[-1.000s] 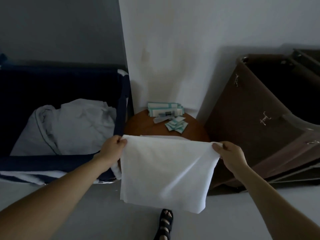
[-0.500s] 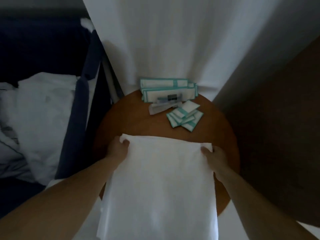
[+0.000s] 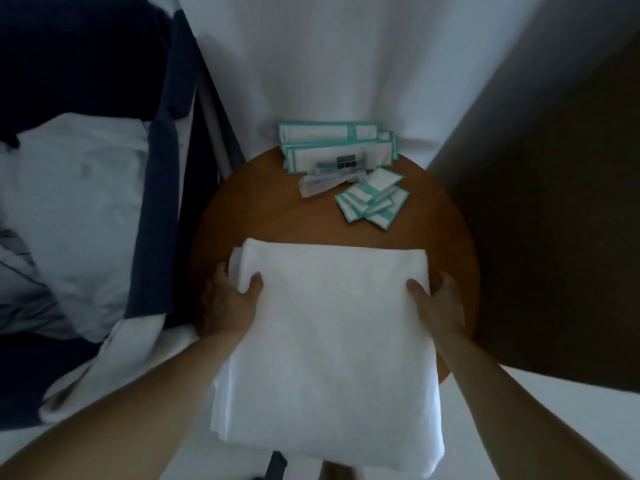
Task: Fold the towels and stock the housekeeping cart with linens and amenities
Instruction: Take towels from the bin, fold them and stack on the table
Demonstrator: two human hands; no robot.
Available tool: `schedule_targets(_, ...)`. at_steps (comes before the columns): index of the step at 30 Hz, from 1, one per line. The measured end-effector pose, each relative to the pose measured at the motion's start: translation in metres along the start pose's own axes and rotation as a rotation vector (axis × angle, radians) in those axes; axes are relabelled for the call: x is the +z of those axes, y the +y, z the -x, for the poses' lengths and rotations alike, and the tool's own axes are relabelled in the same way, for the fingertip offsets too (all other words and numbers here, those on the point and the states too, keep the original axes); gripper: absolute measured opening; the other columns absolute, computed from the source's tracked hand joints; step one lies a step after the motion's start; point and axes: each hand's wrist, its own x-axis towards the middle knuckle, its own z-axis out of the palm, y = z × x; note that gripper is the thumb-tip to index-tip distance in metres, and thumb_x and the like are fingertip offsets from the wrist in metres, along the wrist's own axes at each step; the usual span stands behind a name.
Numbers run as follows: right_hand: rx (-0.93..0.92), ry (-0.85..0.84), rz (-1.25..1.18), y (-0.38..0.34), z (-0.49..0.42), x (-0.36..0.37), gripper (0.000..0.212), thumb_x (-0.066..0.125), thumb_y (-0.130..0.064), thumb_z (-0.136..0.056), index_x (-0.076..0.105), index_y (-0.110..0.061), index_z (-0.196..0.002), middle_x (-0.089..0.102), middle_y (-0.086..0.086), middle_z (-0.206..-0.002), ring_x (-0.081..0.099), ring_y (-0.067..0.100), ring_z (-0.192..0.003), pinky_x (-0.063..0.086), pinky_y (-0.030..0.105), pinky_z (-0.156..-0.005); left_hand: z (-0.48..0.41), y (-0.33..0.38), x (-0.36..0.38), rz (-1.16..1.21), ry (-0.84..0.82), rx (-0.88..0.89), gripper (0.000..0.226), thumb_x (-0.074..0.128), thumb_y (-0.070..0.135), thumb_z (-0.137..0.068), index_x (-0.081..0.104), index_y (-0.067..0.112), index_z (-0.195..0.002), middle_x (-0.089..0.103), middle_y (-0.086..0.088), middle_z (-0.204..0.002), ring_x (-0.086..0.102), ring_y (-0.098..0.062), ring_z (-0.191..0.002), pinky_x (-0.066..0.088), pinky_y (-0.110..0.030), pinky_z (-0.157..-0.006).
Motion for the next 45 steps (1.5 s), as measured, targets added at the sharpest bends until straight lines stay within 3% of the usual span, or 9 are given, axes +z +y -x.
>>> schedule_targets(4,0.06,-0.017,-0.056,0.048,0.07,-0.011,0.067,0.071,-0.051,-0.085,0.05,-0.016,-0.137,0.062,0.009,-0.129,0.061,0.03,-0.107,0.05,0.041,-0.091,0.06,-0.062,-0.003,0.017,-0.079,-0.048,0.095,0.072,0.063,-0.074,0.032,0.018,-0.148,0.044,-0.012,-0.144,0.044,-0.037,-0.13,0.042,-0.056,-0.104)
schedule_targets(8,0.179,-0.061,-0.074,0.091,0.123,-0.007,0.084,0.067,-0.07,-0.061,0.054,-0.022,-0.129,0.063,0.006,-0.118,0.062,0.032,-0.107,0.052,0.049,-0.093,0.09,-0.122,-0.005,0.048,-0.127,-0.205,0.111,0.077,0.066,-0.066,0.027,0.014,-0.15,0.04,-0.013,-0.148,0.044,-0.034,-0.13,0.044,-0.051,-0.101)
schedule_targets(11,0.191,-0.067,-0.168,0.098,0.128,-0.003,0.08,0.076,-0.066,-0.06,0.054,-0.025,-0.125,0.064,0.002,-0.113,0.063,0.029,-0.102,0.053,0.051,-0.091,0.092,-0.128,-0.009,0.349,-0.302,-0.293,0.103,0.081,0.066,-0.06,0.044,0.009,-0.138,0.065,-0.004,-0.121,0.068,-0.017,-0.091,0.055,-0.032,-0.068)
schedule_targets(15,0.243,-0.152,-0.266,0.089,0.118,-0.01,0.06,0.085,-0.048,-0.07,0.062,-0.016,-0.116,0.071,0.006,-0.102,0.069,0.031,-0.09,0.057,0.051,-0.087,0.082,-0.119,-0.012,0.362,-0.412,-0.292,0.079,0.083,0.058,-0.059,0.064,0.011,-0.12,0.073,-0.003,-0.104,0.071,-0.023,-0.091,0.057,-0.034,-0.071)
schedule_targets(21,0.301,-0.406,-0.404,0.051,0.107,-0.031,0.045,0.085,-0.032,-0.072,0.071,-0.007,-0.107,0.076,0.015,-0.098,0.072,0.038,-0.089,0.057,0.052,-0.086,0.069,-0.093,-0.035,0.25,-0.606,-0.354,0.067,0.091,0.038,-0.059,0.063,0.016,-0.116,0.075,-0.006,-0.099,0.071,-0.028,-0.09,0.058,-0.04,-0.079)
schedule_targets(29,0.25,-0.313,-0.494,0.034,0.068,-0.011,0.05,0.083,-0.039,-0.075,0.068,-0.008,-0.112,0.073,0.012,-0.106,0.07,0.033,-0.094,0.057,0.049,-0.086,0.046,-0.059,-0.011,0.492,-0.348,-0.269,0.081,0.087,0.034,-0.07,0.049,0.012,-0.138,0.061,-0.011,-0.127,0.06,-0.031,-0.109,0.048,-0.047,-0.101)
schedule_targets(35,0.025,-0.276,-0.269,0.024,0.066,-0.016,0.052,0.069,-0.025,-0.091,0.05,-0.021,-0.14,0.062,0.009,-0.128,0.062,0.03,-0.109,0.051,0.051,-0.097,0.045,-0.033,-0.015,0.539,-0.472,-0.131,0.048,0.074,0.013,-0.085,0.057,0.024,-0.129,0.069,-0.007,-0.114,0.068,-0.028,-0.099,0.056,-0.046,-0.087)
schedule_targets(39,-0.23,-0.209,-0.307,0.0,0.07,-0.044,0.049,0.069,-0.024,-0.091,0.052,-0.03,-0.137,0.063,-0.003,-0.127,0.06,0.021,-0.113,0.048,0.049,-0.102,0.053,-0.01,-0.029,0.638,-0.421,0.041,0.035,0.073,0.019,-0.086,0.063,0.036,-0.115,0.075,0.007,-0.101,0.072,-0.013,-0.087,0.057,-0.024,-0.062)
schedule_targets(45,-0.363,-0.171,-0.338,-0.042,0.035,-0.072,0.049,0.068,-0.033,-0.091,0.05,-0.046,-0.135,0.053,-0.008,-0.14,0.051,0.021,-0.127,0.042,0.051,-0.107,0.04,0.034,-0.032,0.704,-0.311,0.138,0.032,0.071,0.023,-0.089,0.059,0.038,-0.115,0.072,0.02,-0.099,0.069,0.001,-0.087,0.054,-0.013,-0.062)
